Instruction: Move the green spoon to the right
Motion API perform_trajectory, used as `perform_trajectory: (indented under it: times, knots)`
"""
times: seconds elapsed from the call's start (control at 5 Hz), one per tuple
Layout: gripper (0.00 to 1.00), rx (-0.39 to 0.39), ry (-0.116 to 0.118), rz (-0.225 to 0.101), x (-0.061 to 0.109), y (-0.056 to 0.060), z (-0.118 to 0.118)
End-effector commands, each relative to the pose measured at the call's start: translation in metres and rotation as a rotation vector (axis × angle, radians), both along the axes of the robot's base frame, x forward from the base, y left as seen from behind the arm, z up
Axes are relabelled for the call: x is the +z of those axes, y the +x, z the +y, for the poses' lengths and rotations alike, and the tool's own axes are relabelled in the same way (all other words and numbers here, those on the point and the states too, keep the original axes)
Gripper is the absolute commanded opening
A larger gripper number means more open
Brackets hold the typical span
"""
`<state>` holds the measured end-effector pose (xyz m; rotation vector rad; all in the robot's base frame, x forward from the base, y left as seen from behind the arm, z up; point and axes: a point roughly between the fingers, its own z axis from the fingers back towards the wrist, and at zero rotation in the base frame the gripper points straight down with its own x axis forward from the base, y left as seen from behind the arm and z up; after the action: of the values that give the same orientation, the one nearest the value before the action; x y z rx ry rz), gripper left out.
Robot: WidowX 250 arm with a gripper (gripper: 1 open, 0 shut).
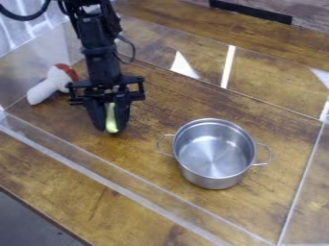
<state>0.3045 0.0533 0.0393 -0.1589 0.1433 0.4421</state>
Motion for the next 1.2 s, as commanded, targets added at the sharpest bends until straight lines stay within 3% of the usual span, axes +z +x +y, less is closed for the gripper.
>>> perform_trajectory:
  times: [0.0, 0.4, 1.0]
  knots:
    - [0.0, -0.121, 0.037, -0.069, 0.029, 0.015, -0.005]
    - [0.0, -0.407, 0.067, -0.083, 0.017, 0.026, -0.005]
    - [0.0, -0.662, 0.117, -0.058, 0.089, 0.054, 0.03]
